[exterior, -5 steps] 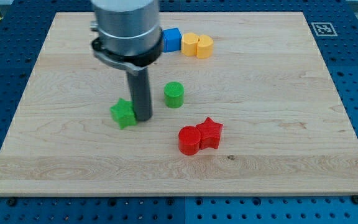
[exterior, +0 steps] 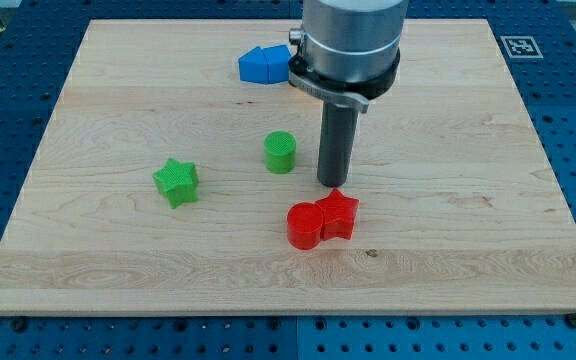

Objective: Point your arm at the green circle

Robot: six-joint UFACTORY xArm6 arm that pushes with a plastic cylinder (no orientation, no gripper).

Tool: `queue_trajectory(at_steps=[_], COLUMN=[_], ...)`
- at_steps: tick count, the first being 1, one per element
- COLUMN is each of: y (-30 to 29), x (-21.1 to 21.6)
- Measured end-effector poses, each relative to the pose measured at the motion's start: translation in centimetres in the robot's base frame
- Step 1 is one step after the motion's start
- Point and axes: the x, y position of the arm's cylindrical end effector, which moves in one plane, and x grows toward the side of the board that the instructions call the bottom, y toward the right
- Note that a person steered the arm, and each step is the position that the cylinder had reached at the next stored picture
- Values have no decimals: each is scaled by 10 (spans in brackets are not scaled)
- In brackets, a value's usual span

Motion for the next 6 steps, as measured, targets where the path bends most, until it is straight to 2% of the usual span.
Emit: queue_trajectory(at_steps=[3, 4, 6], y=[-2, -2, -48], x=[-37, -37, -30])
